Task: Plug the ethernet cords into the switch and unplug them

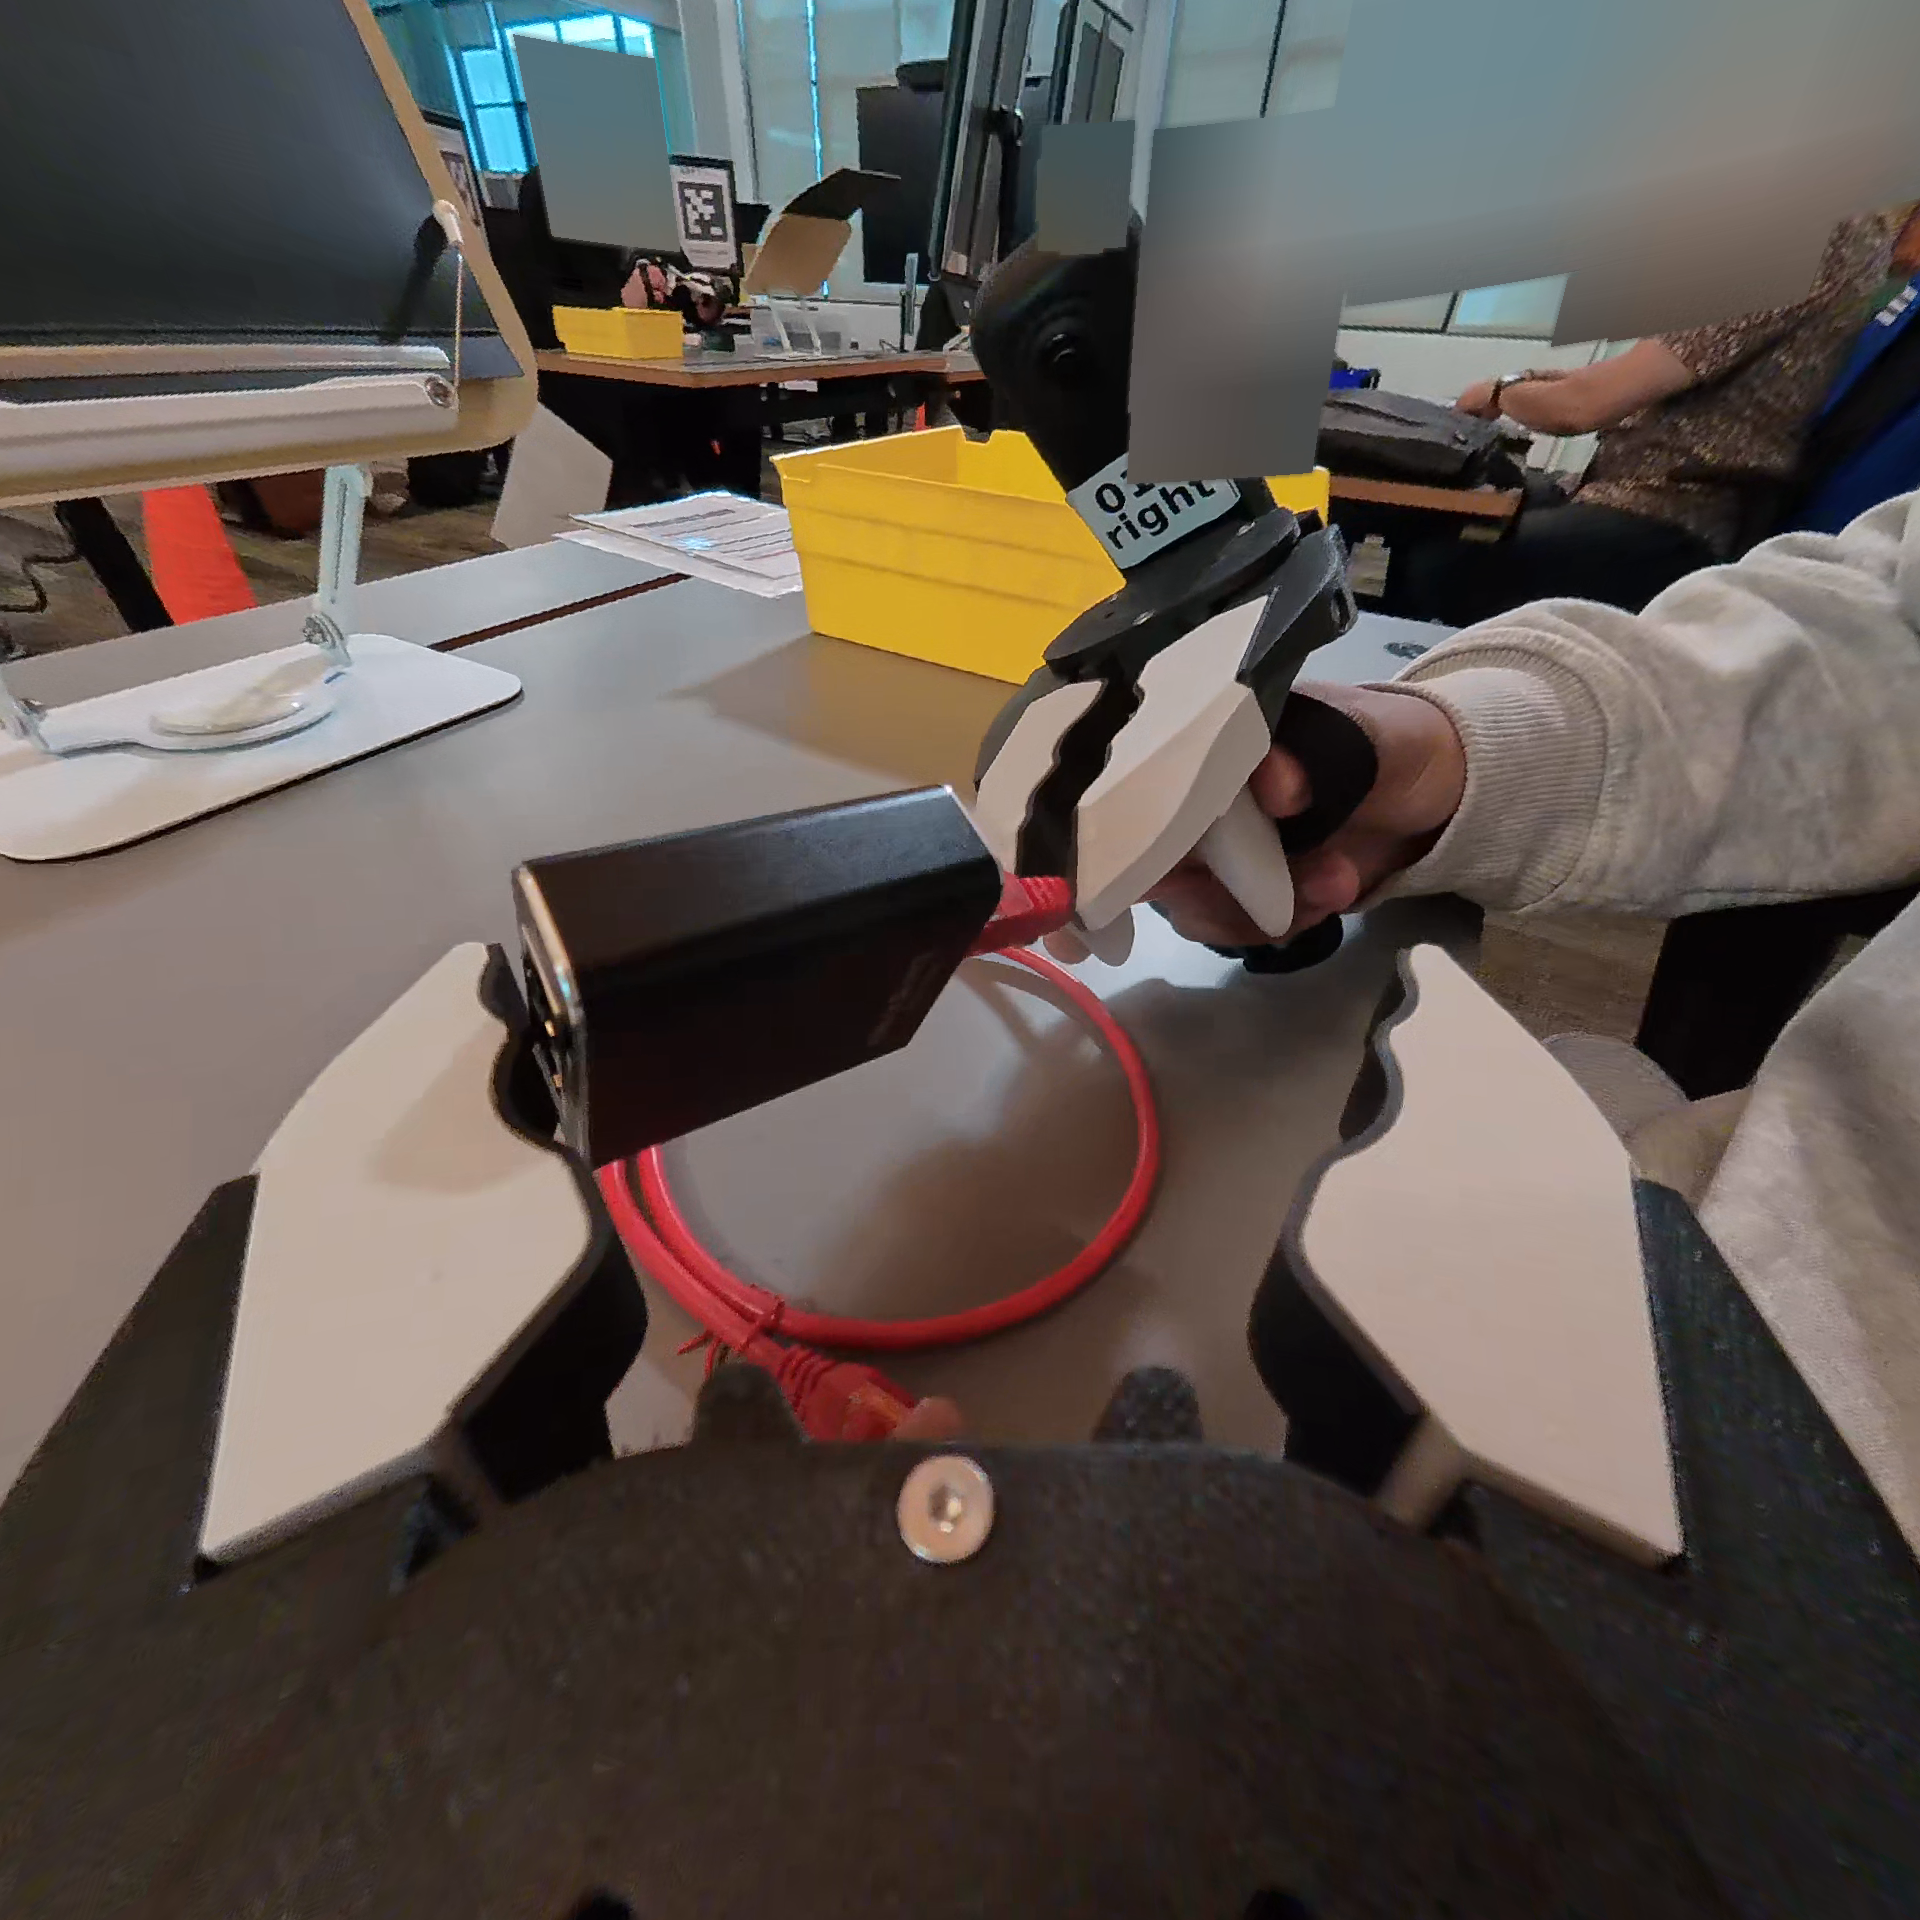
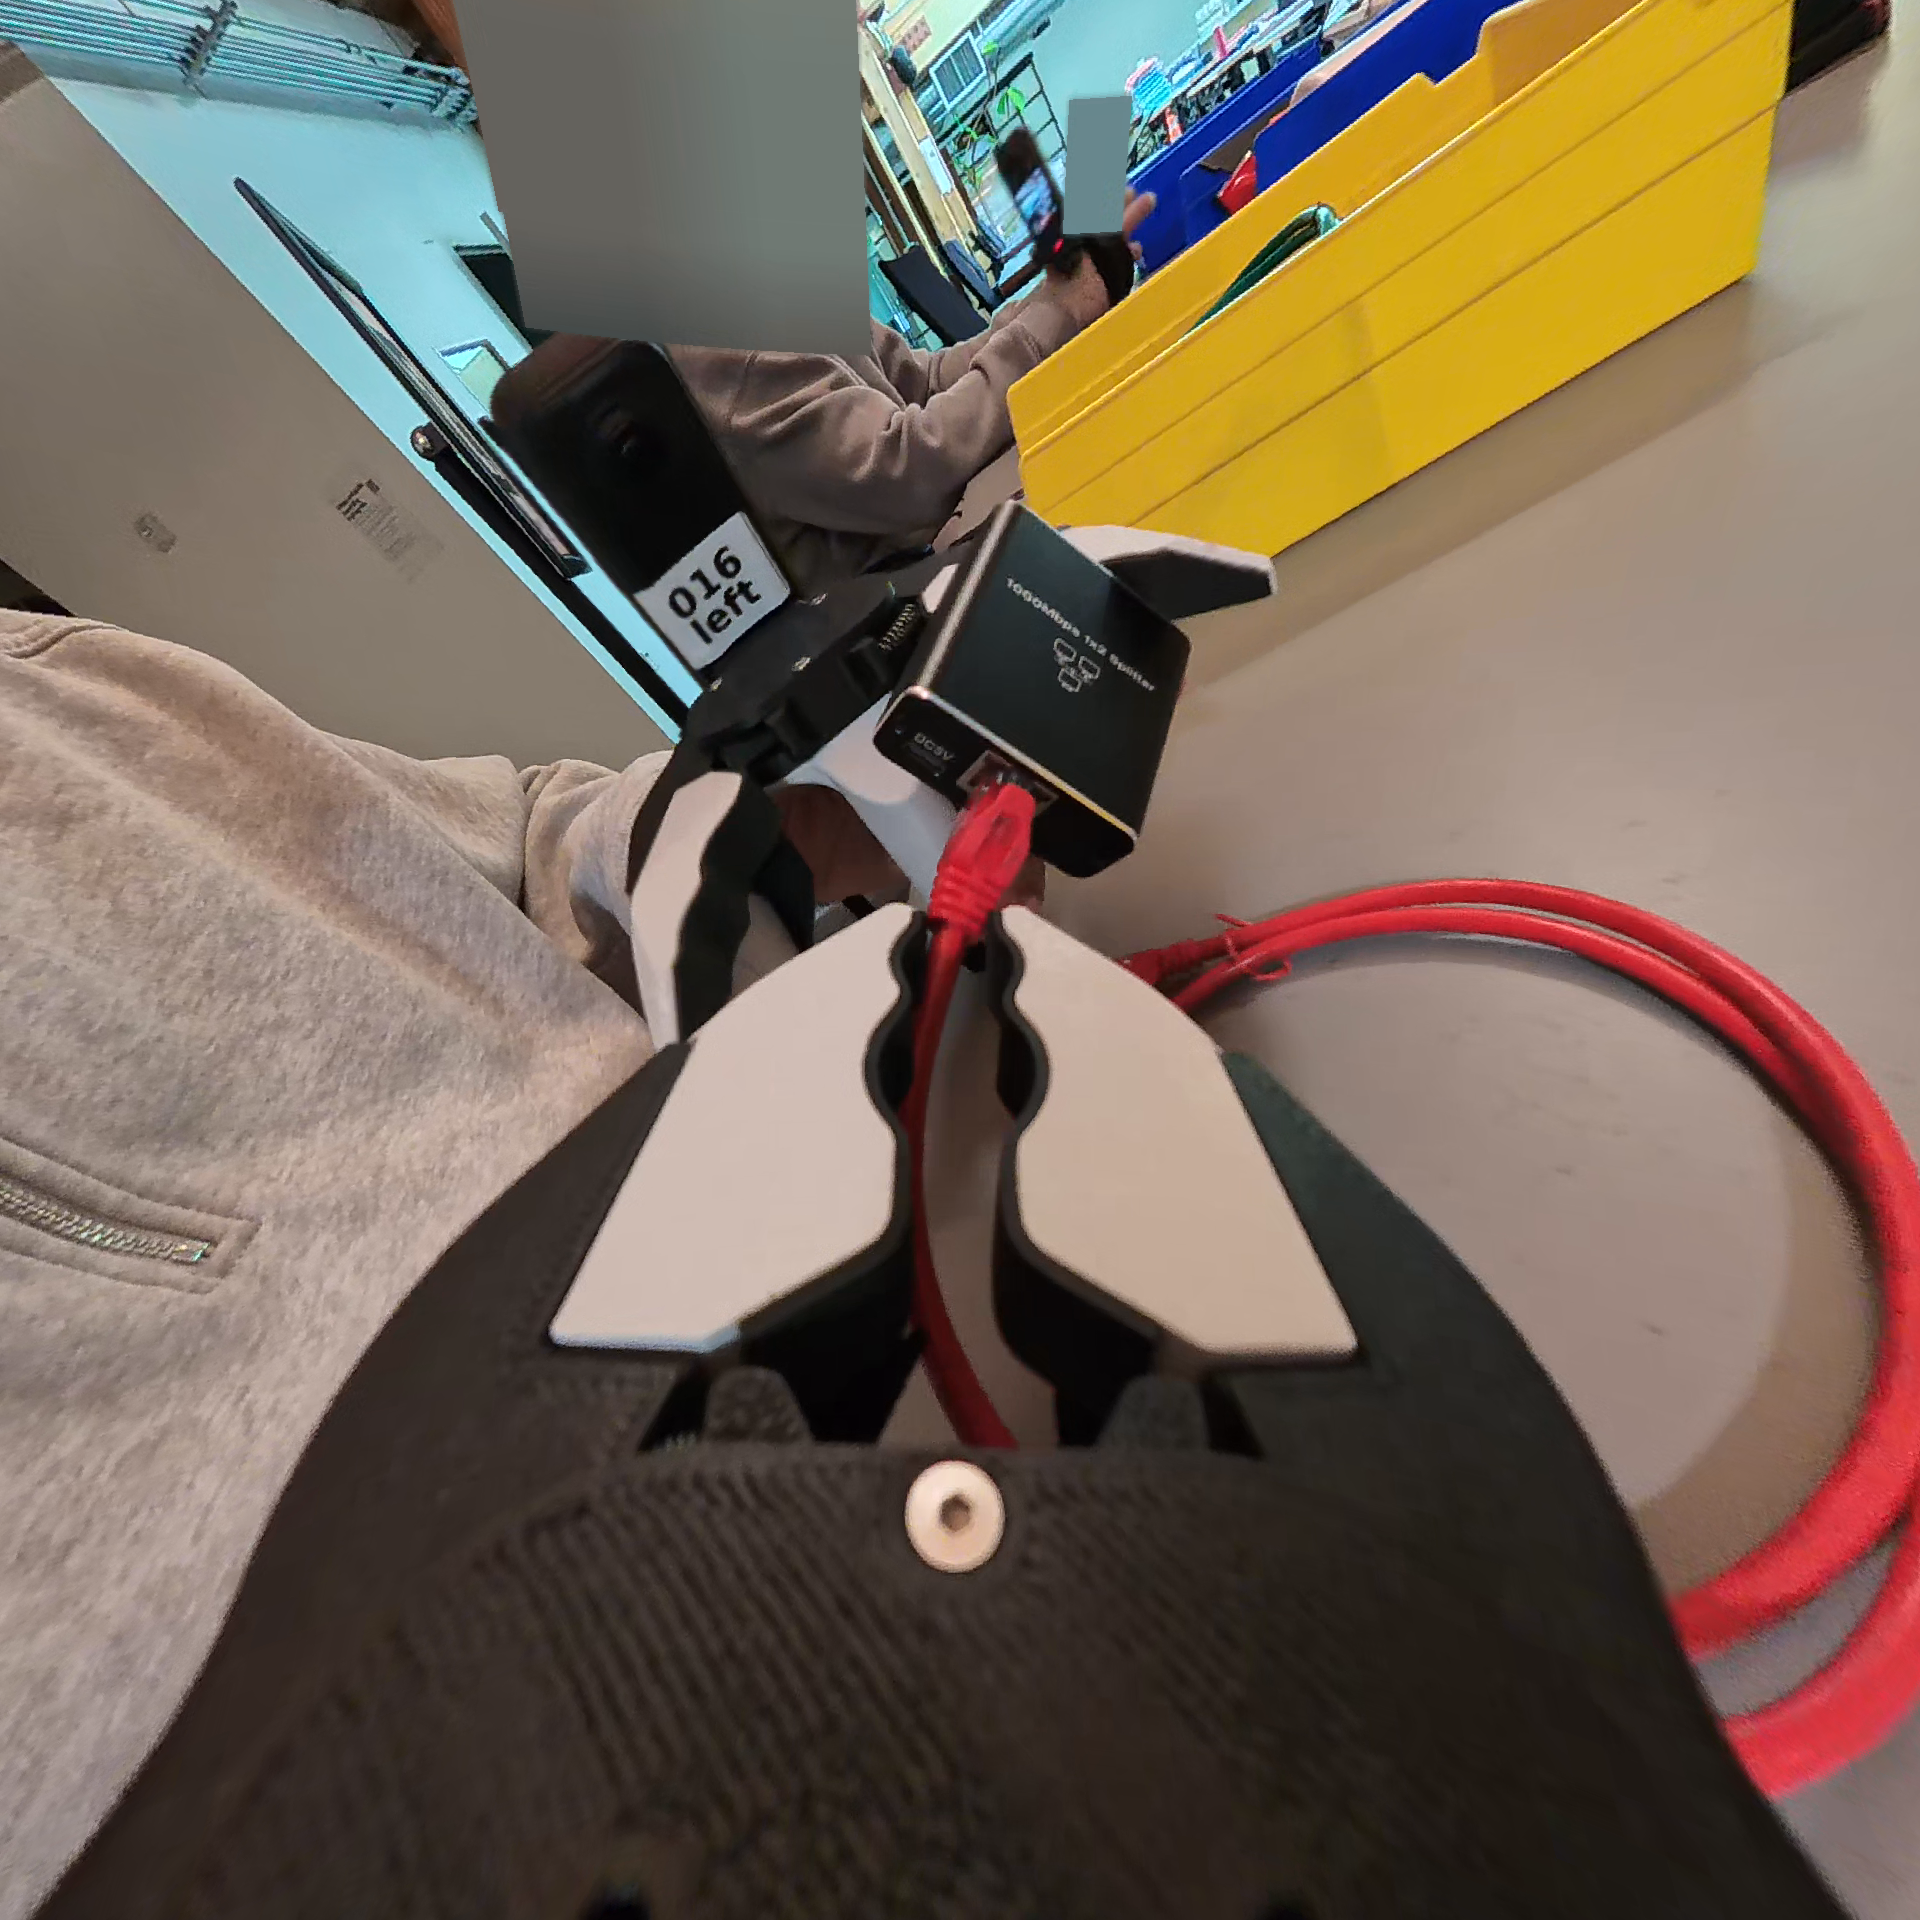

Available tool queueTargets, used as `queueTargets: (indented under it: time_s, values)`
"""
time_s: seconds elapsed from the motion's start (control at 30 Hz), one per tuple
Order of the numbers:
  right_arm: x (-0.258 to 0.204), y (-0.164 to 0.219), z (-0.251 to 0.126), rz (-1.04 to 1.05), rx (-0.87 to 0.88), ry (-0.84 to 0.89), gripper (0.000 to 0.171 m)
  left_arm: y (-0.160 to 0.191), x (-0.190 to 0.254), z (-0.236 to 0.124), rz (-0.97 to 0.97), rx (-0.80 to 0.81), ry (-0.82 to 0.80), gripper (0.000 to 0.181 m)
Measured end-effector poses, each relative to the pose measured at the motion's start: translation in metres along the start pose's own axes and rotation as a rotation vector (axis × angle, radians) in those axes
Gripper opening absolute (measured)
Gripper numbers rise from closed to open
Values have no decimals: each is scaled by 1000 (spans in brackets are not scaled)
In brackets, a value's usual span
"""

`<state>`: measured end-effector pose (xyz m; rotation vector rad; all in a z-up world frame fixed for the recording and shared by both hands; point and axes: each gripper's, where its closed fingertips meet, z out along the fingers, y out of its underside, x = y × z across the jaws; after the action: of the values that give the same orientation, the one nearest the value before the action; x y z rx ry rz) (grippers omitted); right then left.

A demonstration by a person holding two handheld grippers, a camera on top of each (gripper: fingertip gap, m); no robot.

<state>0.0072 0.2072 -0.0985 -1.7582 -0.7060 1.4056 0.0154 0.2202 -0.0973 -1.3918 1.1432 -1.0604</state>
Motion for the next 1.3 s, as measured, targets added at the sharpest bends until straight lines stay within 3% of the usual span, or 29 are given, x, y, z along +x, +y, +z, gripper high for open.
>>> queueTargets:
  time_s: [0.5,1.3]
  values:
    - [4,3,2,69,4,39,9,14,-5,3,124,-126,-99,147]
    - [-1,4,4,99,4,16,9,15,-5,6,116,-131,-145,147]
